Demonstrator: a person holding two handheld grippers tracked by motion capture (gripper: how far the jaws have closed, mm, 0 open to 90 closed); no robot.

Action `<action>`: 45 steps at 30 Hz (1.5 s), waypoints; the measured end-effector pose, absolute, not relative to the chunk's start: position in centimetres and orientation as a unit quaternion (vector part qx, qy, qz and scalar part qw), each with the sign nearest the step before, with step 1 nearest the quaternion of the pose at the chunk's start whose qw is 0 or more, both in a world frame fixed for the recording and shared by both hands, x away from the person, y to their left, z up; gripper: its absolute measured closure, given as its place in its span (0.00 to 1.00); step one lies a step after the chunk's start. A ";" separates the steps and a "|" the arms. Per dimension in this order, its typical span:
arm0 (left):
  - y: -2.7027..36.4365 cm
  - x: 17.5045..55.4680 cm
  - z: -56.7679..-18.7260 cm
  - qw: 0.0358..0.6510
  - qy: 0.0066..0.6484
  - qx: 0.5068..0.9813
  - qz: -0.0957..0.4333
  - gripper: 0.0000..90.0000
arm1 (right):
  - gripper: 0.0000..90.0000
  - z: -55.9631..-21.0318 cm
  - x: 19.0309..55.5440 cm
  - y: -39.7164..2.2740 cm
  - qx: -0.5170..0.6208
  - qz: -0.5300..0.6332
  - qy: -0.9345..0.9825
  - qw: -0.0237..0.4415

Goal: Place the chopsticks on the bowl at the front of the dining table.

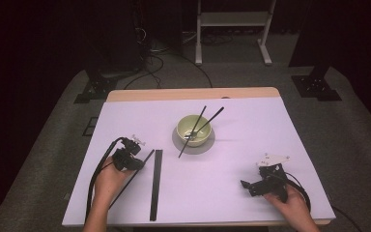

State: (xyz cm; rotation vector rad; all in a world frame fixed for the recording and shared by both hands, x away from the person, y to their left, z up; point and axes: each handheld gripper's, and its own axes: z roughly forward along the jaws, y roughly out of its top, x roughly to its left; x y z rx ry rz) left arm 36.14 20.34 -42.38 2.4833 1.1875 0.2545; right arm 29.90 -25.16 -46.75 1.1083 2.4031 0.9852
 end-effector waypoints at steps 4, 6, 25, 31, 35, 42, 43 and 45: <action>20.3 36.1 -42.4 0.187 0.426 0.881 0.088 0.93 | 0.00 -46.8 29.9 -25.2 0.387 0.345 0.840 0.158; 20.3 36.1 -42.4 0.187 0.426 0.881 0.088 0.93 | 0.00 -46.8 29.9 -25.2 0.388 0.345 0.840 0.158; 21.1 36.3 -41.8 0.198 0.464 0.860 0.080 0.95 | 0.00 -46.8 29.9 -25.2 0.387 0.345 0.840 0.158; 21.5 36.2 -41.1 0.211 0.475 0.850 0.086 0.95 | 0.00 -46.8 29.9 -25.2 0.387 0.345 0.840 0.158; 21.7 36.1 -40.7 0.220 0.476 0.847 0.086 0.95 | 0.00 -46.8 29.9 -25.2 0.387 0.345 0.840 0.158; 21.8 36.0 -39.9 0.235 0.480 0.841 0.084 0.95 | 0.00 -46.8 29.9 -25.2 0.388 0.345 0.840 0.158; 21.8 36.0 -39.8 0.235 0.479 0.841 0.085 0.95 | 0.00 -46.8 29.9 -25.2 0.387 0.345 0.840 0.159; 21.8 36.0 -39.5 0.238 0.480 0.840 0.086 0.95 | 0.00 -46.8 29.9 -25.2 0.388 0.345 0.840 0.159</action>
